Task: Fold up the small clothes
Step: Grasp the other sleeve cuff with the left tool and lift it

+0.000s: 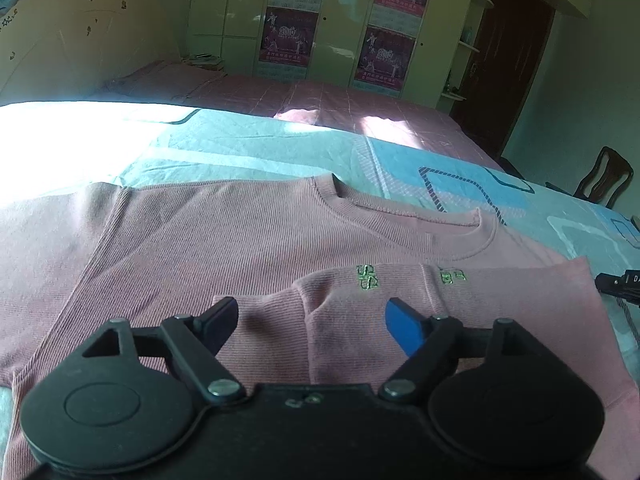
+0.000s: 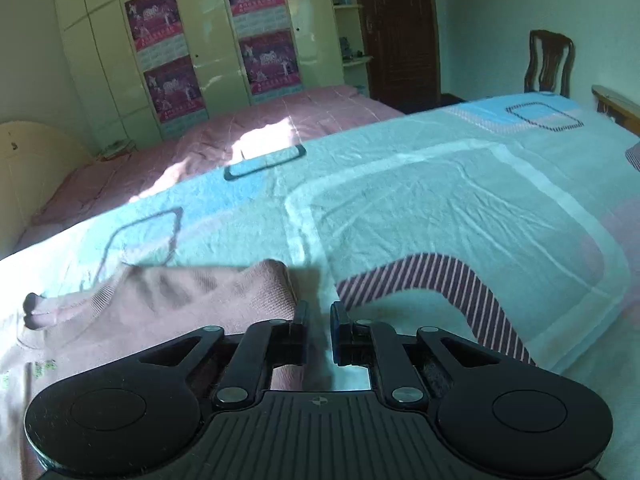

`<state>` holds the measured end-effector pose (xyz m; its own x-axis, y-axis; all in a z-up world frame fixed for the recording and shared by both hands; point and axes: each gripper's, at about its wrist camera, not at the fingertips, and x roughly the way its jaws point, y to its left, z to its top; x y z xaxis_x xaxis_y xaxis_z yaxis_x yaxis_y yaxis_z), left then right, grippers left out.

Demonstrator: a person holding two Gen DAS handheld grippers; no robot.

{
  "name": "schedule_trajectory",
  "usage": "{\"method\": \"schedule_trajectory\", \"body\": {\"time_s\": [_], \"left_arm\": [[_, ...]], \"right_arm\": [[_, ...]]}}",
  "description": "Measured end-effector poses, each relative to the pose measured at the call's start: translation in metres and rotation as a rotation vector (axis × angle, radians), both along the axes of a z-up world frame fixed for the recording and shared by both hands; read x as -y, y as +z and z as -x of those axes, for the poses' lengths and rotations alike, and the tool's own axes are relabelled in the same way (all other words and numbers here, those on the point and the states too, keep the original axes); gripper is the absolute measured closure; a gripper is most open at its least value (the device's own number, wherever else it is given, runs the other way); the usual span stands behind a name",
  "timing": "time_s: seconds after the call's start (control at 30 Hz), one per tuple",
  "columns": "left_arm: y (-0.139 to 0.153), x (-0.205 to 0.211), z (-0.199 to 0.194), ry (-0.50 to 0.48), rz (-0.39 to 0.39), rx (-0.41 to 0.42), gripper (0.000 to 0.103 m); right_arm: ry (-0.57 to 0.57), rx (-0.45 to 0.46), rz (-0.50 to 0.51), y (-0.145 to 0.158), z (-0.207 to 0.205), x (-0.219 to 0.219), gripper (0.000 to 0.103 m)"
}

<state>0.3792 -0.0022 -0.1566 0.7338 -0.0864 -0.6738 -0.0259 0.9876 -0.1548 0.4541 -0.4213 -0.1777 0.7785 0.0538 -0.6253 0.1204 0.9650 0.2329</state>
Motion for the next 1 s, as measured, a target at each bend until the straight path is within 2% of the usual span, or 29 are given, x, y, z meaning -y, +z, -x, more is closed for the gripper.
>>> {"method": "schedule_trajectory", "body": {"time_s": [0.13,0.2,0.3,0.37,0.43,0.53,0.57,0.6,0.63,0.67,0.8,1.0], "left_arm": [[-0.010,0.006,-0.009,-0.010,-0.031,-0.036,0.022],[-0.012,0.009,-0.010,-0.017,-0.063,-0.032,0.021],[-0.008,0.008,-0.010,-0.012,-0.070,-0.054,0.021],[-0.001,0.002,-0.007,0.010,-0.032,-0.076,0.021],[0.006,-0.005,-0.001,0.029,-0.007,-0.086,0.021],[0.016,-0.014,0.012,0.052,-0.007,-0.097,0.021],[0.020,-0.017,0.018,0.061,-0.015,-0.096,0.021],[0.024,-0.020,0.024,0.069,-0.021,-0.094,0.021],[0.028,-0.024,0.031,0.078,-0.028,-0.091,0.021],[0.031,-0.027,0.037,0.086,-0.033,-0.090,0.021],[0.046,-0.050,0.068,0.148,-0.048,-0.088,0.021],[0.058,-0.088,0.093,0.203,-0.079,-0.079,0.021]], "right_arm": [[0.082,-0.006,0.038,-0.001,-0.016,-0.022,0.093],[0.068,-0.055,0.072,-0.013,-0.025,-0.024,0.093],[0.043,-0.057,0.071,-0.017,-0.024,-0.019,0.093],[0.019,-0.060,0.053,-0.011,-0.017,-0.015,0.093],[0.059,-0.046,-0.003,0.000,-0.003,-0.014,0.093],[0.139,-0.042,-0.015,0.014,0.025,-0.030,0.091],[0.165,-0.045,-0.026,0.017,0.034,-0.036,0.081],[0.188,-0.047,-0.038,0.019,0.042,-0.044,0.058],[0.205,-0.043,-0.044,0.021,0.051,-0.051,0.045],[0.222,-0.033,-0.046,0.023,0.058,-0.059,0.038],[0.324,-0.017,-0.069,0.029,0.085,-0.101,0.038],[0.425,-0.040,-0.075,0.034,0.101,-0.162,0.038]]}}
